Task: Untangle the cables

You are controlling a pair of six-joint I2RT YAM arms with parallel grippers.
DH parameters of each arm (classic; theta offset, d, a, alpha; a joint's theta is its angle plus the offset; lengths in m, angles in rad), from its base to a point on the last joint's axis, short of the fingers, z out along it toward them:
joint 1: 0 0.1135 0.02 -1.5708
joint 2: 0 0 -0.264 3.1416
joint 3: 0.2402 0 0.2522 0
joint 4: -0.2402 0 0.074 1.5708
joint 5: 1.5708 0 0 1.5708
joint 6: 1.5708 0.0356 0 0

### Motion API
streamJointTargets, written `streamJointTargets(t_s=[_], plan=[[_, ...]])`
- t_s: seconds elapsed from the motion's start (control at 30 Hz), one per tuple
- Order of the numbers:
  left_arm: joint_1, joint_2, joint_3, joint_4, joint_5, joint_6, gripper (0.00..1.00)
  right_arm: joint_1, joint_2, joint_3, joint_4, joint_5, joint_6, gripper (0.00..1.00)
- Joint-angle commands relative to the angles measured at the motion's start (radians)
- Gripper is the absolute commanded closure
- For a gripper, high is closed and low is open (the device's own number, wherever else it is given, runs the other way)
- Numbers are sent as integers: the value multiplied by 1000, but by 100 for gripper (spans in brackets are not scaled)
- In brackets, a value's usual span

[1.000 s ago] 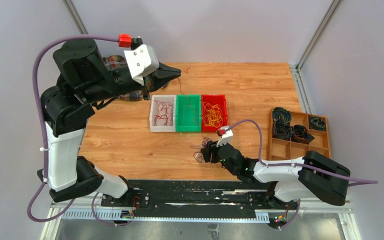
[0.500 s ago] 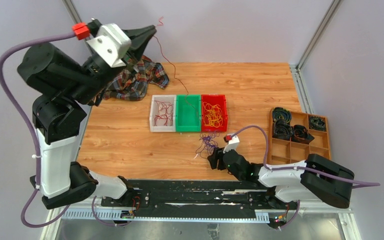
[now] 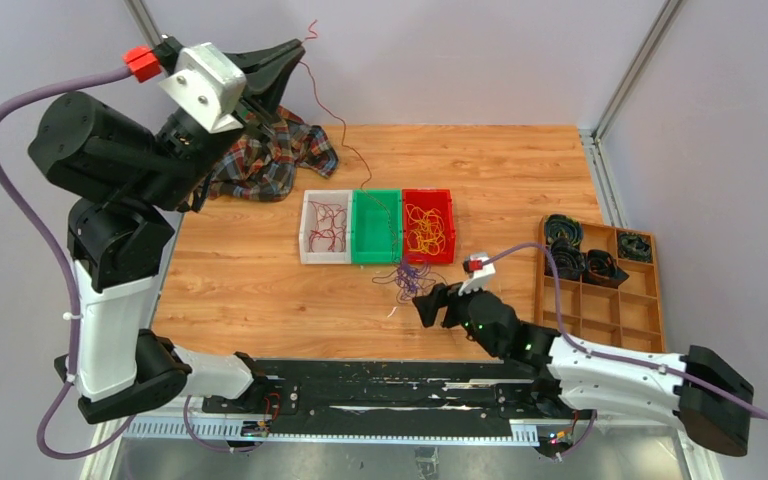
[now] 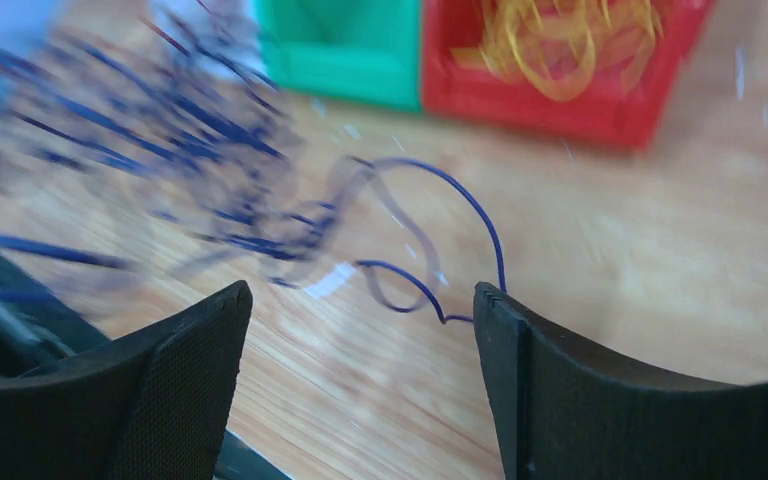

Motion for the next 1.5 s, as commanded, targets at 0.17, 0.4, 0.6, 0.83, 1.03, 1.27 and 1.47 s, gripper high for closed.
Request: streamJointTargets(t_s=[0.17, 0.4, 0.6, 0.83, 1.03, 1.27, 1.47], plan=[[-7, 4, -22, -17, 61, -34, 99, 19, -21, 333, -89, -173, -280, 17], [-7, 5, -18, -36, 75, -37, 99, 21, 128, 448, 29, -229, -344, 17], [-7, -8, -18, -52, 75, -30, 99, 22, 294, 566, 96, -309, -366, 17], [-7, -34, -28, -61, 78, -24, 100, 23, 393, 639, 176, -394, -384, 17], [-7, -37, -26, -61, 91, -33, 100, 24, 460, 646, 251, -433, -398, 19], [-7, -25, 5, -61, 110, -45, 100, 22, 514, 660, 245, -393, -374, 39], [-7, 0, 55, -61, 123, -66, 100, 17, 615, 644, 259, -412, -314, 66]])
